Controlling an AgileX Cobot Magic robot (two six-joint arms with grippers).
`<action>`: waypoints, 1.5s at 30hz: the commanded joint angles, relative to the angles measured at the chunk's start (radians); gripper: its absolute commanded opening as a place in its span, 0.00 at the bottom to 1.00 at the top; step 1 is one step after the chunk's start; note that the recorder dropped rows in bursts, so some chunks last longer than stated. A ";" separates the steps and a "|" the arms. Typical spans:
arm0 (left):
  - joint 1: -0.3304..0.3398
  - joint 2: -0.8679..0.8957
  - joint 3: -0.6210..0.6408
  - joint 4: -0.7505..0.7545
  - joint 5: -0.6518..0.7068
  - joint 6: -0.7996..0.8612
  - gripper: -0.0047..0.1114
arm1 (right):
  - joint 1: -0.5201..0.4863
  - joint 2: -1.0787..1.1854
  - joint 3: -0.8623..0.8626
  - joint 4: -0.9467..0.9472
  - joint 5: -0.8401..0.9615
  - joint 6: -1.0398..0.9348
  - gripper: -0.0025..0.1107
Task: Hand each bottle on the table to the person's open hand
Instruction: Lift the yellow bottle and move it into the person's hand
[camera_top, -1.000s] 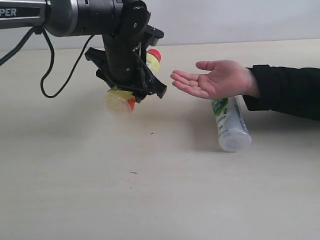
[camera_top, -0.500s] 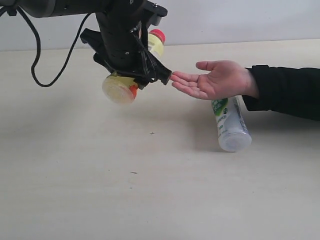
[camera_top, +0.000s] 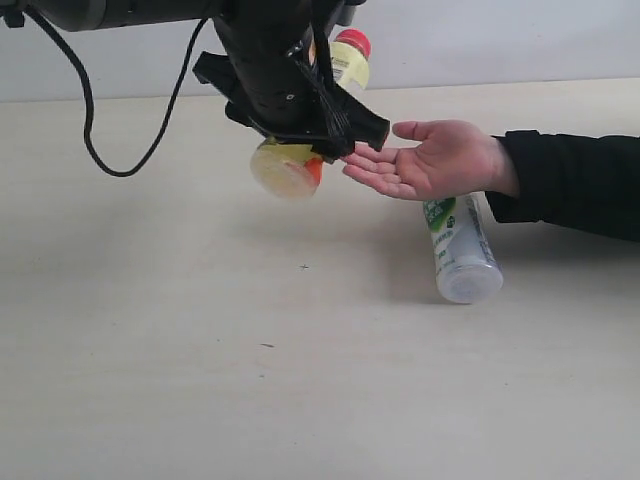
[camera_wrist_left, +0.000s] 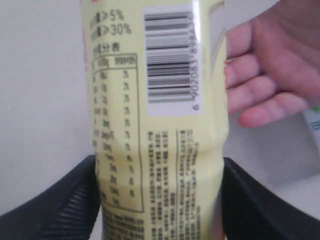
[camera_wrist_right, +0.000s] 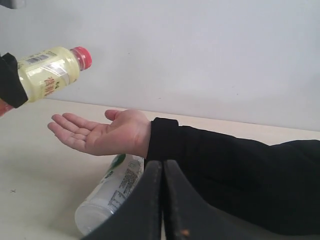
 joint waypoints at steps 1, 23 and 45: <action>-0.021 -0.014 -0.003 -0.042 -0.099 -0.012 0.04 | 0.003 -0.005 0.005 0.002 -0.003 0.001 0.02; -0.039 0.066 -0.021 -0.236 -0.270 -0.119 0.04 | 0.003 -0.005 0.005 0.002 -0.003 0.001 0.02; -0.034 0.191 -0.151 -0.282 -0.303 -0.164 0.55 | 0.003 -0.005 0.005 0.002 -0.003 0.001 0.02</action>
